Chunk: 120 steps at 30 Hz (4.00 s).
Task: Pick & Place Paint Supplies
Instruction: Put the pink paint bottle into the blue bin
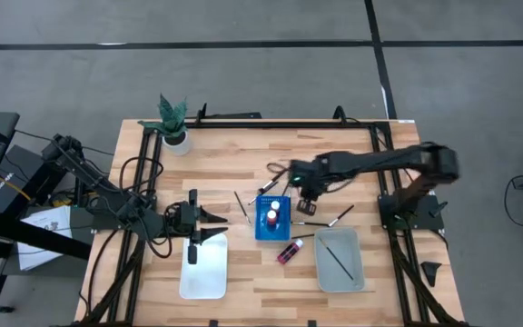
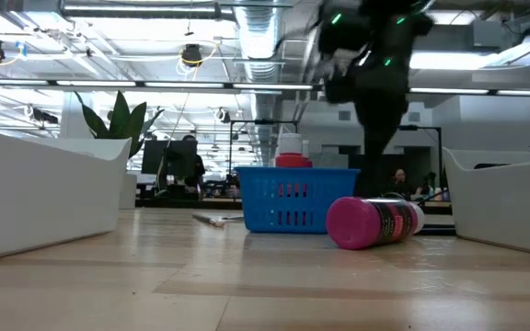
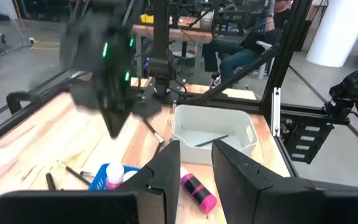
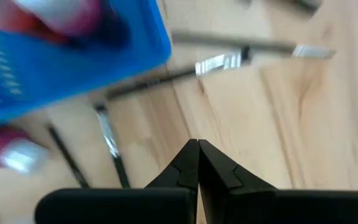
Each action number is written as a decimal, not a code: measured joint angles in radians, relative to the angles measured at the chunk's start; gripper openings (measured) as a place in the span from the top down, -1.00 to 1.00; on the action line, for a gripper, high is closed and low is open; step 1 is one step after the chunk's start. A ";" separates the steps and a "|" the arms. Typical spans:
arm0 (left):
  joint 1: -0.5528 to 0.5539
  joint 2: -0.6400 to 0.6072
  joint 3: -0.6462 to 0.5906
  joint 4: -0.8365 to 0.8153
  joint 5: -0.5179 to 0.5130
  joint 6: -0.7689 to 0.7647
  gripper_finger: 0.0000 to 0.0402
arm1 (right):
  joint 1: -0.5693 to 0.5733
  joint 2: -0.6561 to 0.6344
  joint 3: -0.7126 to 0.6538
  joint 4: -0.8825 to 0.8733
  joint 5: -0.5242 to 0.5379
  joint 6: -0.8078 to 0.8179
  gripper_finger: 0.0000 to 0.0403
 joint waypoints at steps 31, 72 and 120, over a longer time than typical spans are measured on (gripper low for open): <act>0.045 0.000 0.000 -0.059 -0.050 -0.008 0.57 | 0.467 -0.622 -0.535 0.655 0.221 0.154 0.97; 0.045 0.000 0.000 -0.059 0.014 -0.026 0.57 | 0.592 0.263 0.136 0.042 0.258 0.077 -0.14; 0.045 0.000 0.000 -0.059 0.023 -0.023 0.57 | 0.579 0.268 0.089 0.229 0.048 0.087 -0.14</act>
